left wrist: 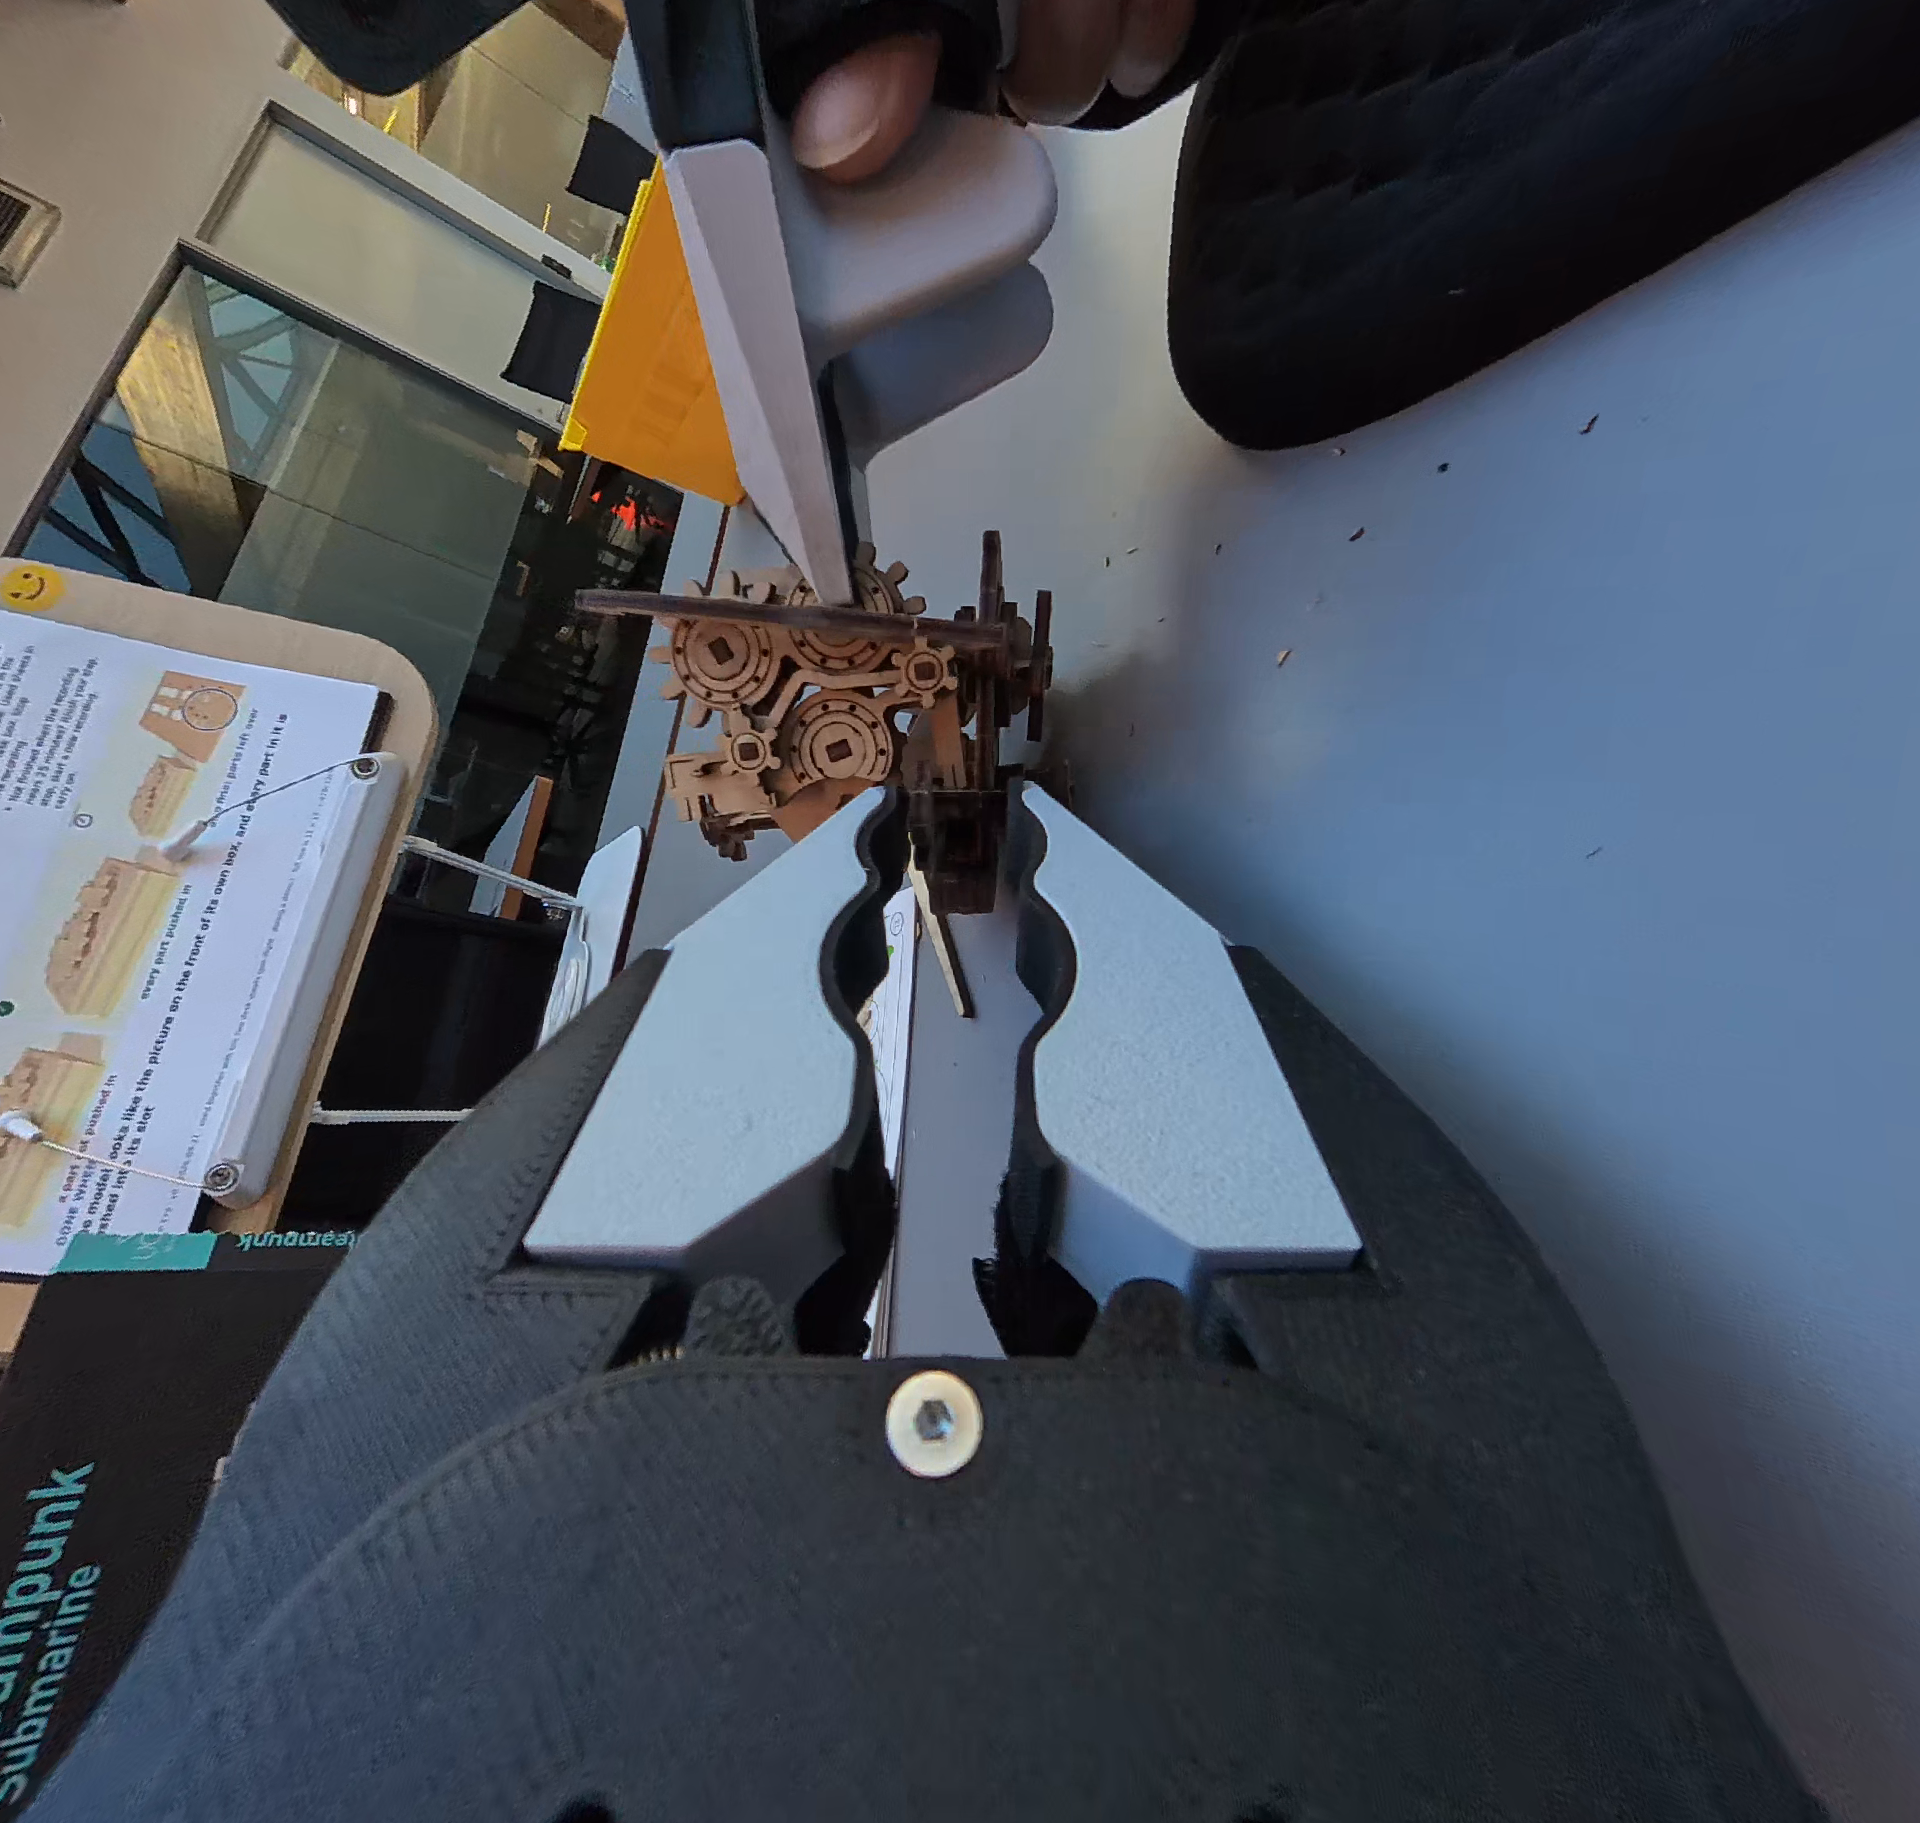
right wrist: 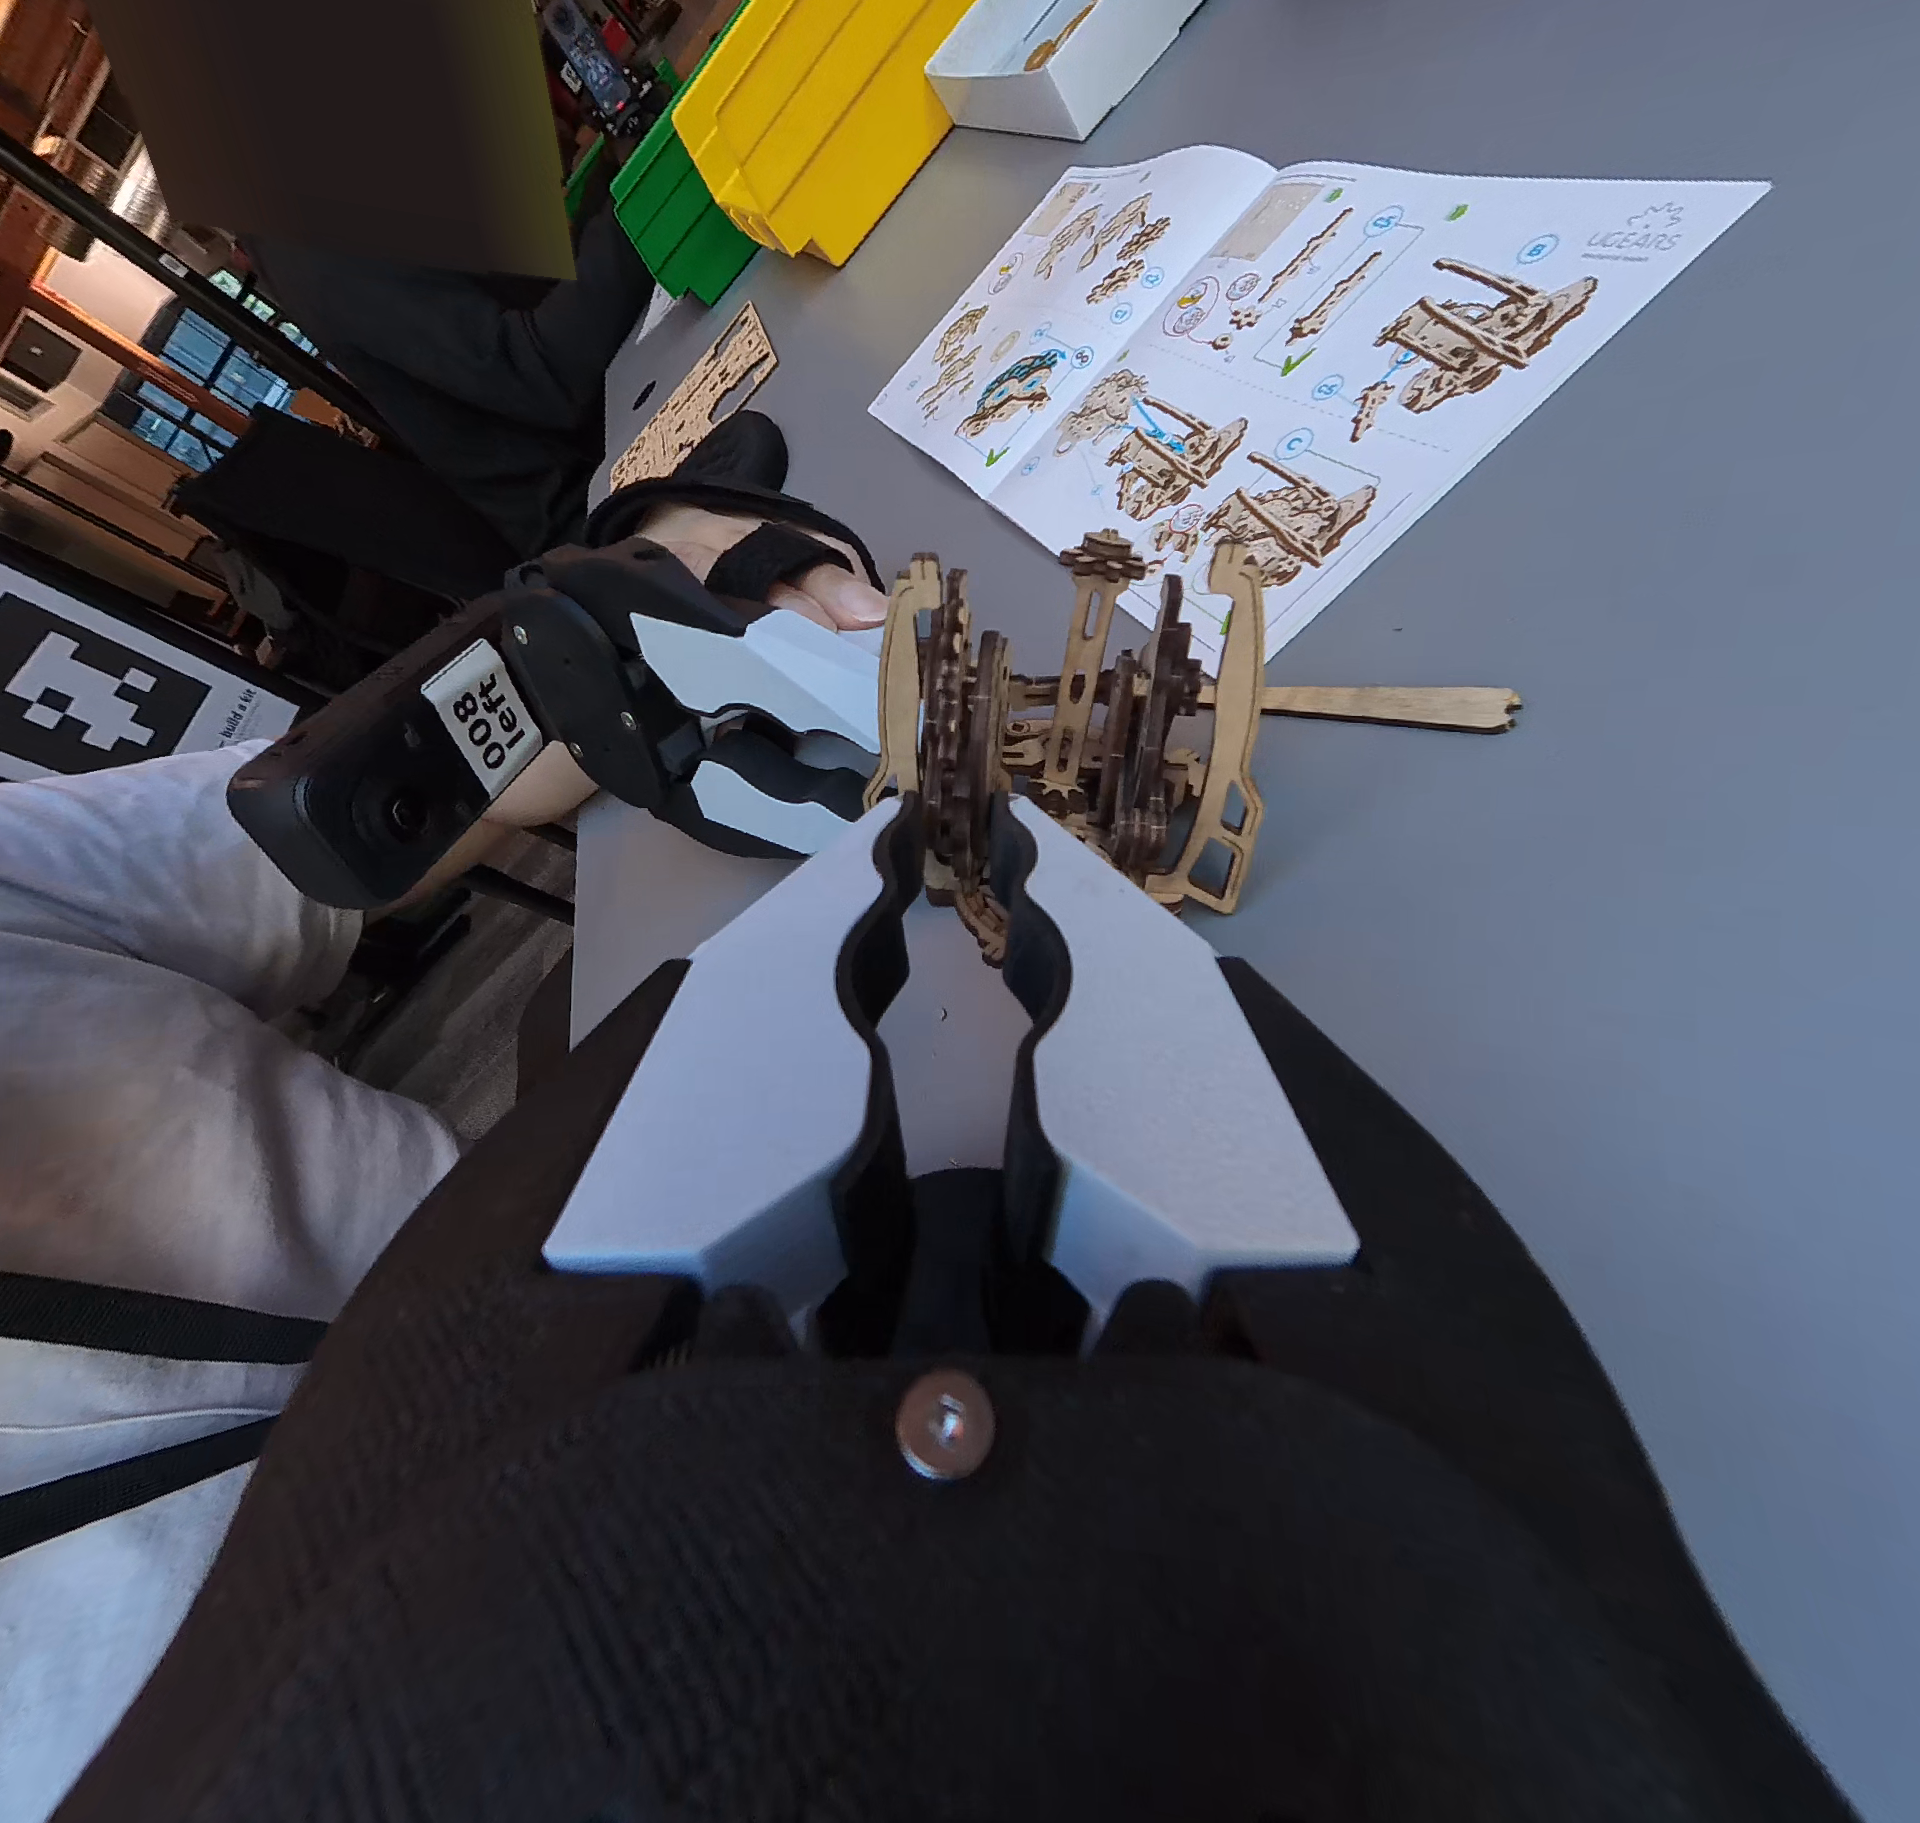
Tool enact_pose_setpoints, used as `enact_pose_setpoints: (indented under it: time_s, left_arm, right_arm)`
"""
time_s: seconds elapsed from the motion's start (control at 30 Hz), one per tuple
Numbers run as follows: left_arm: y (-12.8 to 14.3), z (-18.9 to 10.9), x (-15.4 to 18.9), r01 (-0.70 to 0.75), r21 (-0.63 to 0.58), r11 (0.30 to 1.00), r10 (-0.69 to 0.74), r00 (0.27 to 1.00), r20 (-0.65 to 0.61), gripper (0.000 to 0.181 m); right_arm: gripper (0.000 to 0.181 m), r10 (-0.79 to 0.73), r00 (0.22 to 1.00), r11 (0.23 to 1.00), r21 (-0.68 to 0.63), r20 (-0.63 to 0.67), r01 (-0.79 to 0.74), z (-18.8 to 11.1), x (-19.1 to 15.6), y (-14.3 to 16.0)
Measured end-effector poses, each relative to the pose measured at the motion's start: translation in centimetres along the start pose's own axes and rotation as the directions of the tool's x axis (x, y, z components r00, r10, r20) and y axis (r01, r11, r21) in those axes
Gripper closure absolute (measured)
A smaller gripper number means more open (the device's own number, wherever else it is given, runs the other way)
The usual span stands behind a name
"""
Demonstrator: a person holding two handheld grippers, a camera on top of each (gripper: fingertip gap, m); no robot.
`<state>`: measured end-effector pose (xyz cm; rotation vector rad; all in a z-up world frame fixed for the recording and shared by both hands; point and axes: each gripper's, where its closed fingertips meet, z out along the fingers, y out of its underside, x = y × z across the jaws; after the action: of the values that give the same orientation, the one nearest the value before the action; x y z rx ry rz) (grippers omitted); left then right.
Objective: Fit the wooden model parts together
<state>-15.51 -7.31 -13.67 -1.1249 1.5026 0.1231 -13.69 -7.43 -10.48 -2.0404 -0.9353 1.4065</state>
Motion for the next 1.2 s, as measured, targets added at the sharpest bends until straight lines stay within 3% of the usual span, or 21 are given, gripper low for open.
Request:
enact_pose_setpoints:
  time_s: [0.6, 1.2]
  left_arm:
    - [-0.33, -0.15, 0.36, 0.122, 0.016, 0.992, -0.121, 0.991, -0.049, 0.164]
    - [-0.15, -0.31, 0.33, 0.151, 0.057, 0.987, -0.147, 0.986, -0.078, 0.164]
  right_arm:
    - [0.17, 0.043, 0.998, 0.999, -0.008, 0.048, -0.042, 0.28, 0.15, 0.18]
    - [0.17, -0.059, 0.998, 0.997, -0.046, -0.029, 0.058, 0.83, -0.07, -0.13]
